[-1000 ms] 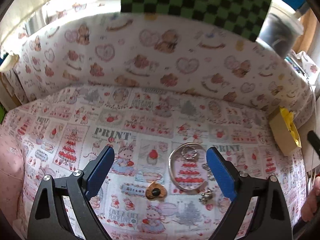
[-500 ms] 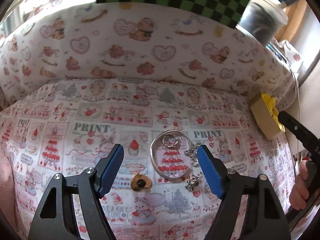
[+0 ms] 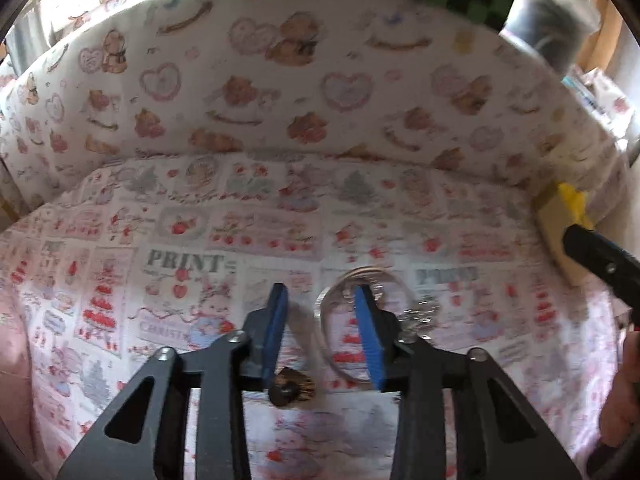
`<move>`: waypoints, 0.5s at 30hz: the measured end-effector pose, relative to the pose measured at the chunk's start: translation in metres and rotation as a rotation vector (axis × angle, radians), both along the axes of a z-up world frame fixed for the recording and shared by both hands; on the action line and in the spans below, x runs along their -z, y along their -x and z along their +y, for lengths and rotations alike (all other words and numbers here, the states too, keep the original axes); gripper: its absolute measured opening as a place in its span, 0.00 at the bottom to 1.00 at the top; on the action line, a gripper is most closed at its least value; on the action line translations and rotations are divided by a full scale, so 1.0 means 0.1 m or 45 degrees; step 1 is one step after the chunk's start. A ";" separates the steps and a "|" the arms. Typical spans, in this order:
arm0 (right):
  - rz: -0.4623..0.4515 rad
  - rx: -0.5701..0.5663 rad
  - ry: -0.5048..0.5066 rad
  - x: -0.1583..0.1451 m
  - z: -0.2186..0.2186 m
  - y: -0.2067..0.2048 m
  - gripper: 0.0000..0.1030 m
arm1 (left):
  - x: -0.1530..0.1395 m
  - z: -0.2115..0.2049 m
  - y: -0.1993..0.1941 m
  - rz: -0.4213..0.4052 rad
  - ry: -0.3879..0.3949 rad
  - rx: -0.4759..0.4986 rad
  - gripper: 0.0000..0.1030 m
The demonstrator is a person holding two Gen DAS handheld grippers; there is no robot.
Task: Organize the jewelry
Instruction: 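Grasp the silver bangle with the left tool while the right tool reaches for a small ring, then lift the bangle with the left tool while the right tool grasps the small silver ring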
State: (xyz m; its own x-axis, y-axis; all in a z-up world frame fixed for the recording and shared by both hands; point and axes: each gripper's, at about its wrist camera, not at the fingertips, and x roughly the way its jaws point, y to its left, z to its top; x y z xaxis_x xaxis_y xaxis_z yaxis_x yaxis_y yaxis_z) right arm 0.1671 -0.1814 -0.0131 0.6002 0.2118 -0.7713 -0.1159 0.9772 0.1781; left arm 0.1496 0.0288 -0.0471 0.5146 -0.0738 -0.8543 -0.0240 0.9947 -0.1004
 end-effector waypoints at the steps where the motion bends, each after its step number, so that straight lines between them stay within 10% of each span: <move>1: 0.011 0.007 -0.003 0.02 0.00 -0.01 0.84 | 0.02 0.01 -0.01 0.011 0.004 -0.005 0.26; 7: -0.011 0.006 0.054 0.04 0.08 -0.01 0.81 | 0.05 0.03 -0.03 0.016 -0.014 0.034 0.04; 15: 0.051 0.004 0.135 0.10 0.14 -0.10 0.62 | -0.13 0.01 0.02 -0.088 0.016 0.011 0.03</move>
